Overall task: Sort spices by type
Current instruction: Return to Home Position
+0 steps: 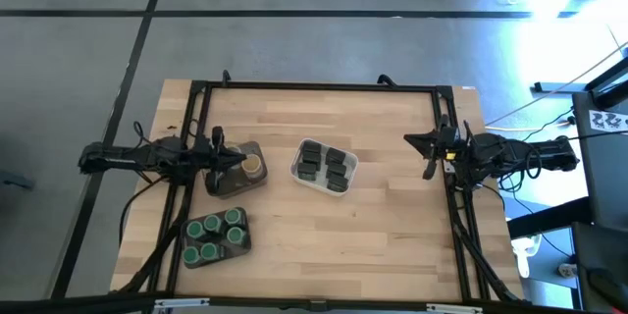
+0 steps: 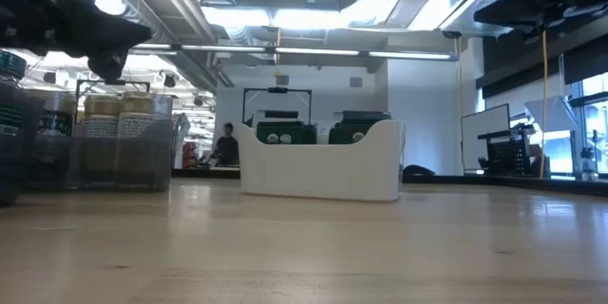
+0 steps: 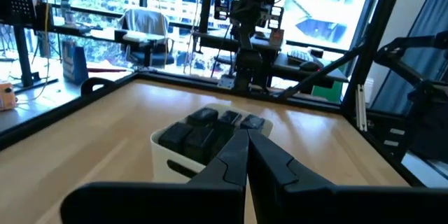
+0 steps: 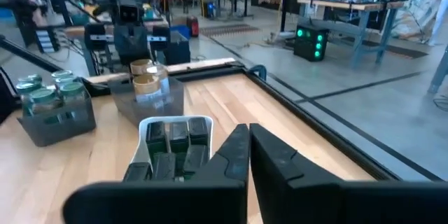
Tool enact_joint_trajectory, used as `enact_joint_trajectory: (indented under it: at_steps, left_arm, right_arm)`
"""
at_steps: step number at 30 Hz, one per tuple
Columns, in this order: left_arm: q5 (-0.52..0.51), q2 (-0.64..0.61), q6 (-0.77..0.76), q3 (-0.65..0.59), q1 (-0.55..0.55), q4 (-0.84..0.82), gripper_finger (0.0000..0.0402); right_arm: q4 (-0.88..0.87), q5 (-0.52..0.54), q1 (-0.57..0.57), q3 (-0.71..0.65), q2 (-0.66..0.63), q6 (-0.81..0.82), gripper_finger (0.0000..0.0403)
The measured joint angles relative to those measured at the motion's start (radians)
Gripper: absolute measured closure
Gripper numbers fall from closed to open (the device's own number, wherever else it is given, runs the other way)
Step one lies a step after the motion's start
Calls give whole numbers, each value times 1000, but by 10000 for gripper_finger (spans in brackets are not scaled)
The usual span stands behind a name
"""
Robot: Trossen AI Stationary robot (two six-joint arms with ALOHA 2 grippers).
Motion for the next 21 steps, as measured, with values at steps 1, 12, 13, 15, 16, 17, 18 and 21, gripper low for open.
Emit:
enact_joint_trajectory:
  at_steps: [1,12,13,15,16,17,18,21]
  left_arm:
    - [0,2,0,-2,0,-7,397]
    - [-2,0,4,-1,-4,2,397]
    - [-2,0,8,-1,-4,0,398]
    - [-4,0,26,-1,-4,5,400]
    - [-8,0,33,-1,-4,9,400]
    - [-16,0,36,-1,-4,12,399]
    - [-21,0,37,-1,-4,14,398]
    - [-23,0,39,-1,-4,19,397]
  right_arm:
    - [21,0,0,-16,-9,-2,388]
    - [114,-70,0,-190,-207,19,384]
    - [114,-67,0,-204,-235,21,384]
    - [119,-52,0,-235,-271,22,384]
    - [119,-43,0,-244,-269,22,384]
    - [109,-33,0,-250,-268,22,384]
    - [109,-28,0,-253,-268,22,384]
    - [130,-25,0,-277,-270,22,384]
